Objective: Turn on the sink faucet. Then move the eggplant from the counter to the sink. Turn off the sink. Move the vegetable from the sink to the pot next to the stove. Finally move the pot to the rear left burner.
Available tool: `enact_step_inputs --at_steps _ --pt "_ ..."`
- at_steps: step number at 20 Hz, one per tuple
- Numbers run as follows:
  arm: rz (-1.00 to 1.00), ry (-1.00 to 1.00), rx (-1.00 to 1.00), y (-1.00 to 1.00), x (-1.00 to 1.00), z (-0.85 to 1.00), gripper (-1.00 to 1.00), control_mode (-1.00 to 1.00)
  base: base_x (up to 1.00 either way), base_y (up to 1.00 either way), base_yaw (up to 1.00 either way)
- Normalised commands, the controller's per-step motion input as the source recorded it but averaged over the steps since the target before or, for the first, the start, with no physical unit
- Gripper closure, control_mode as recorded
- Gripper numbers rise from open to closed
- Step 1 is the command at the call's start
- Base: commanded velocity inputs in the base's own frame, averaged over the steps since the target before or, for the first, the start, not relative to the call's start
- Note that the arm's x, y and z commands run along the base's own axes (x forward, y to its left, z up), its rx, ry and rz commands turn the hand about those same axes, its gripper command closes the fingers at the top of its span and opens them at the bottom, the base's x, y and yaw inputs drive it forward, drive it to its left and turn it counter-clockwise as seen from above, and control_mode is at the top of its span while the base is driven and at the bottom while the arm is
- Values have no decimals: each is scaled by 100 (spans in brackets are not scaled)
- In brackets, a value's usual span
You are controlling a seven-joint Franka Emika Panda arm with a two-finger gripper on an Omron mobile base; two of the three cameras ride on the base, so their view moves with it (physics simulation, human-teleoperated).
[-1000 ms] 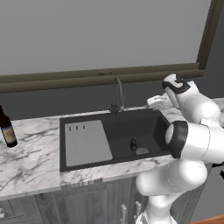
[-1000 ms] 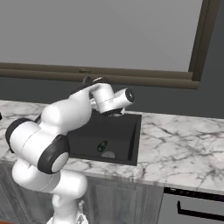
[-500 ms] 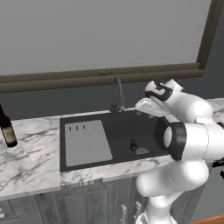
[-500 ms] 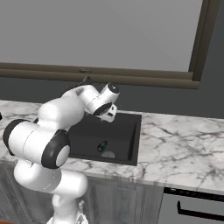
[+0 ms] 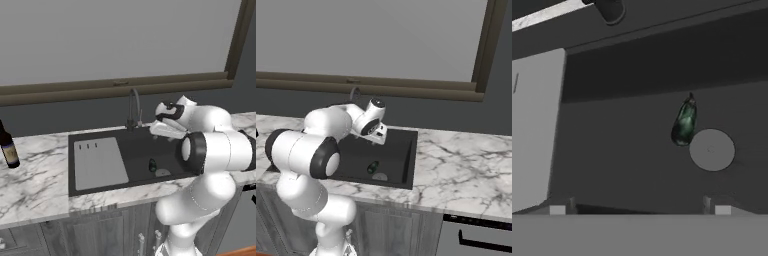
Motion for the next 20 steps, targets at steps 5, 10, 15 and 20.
enact_step_inputs --at_steps 5,10,15,20 --pt "-5 4 -8 0 7 -43 -100 -100 0 0 0" --pt "-5 4 -4 0 1 -48 -100 -100 0 0 0" --pt "-7 4 -2 0 1 -47 -100 -100 0 0 0" --pt "-7 1 -3 0 6 -44 -100 -100 0 0 0"
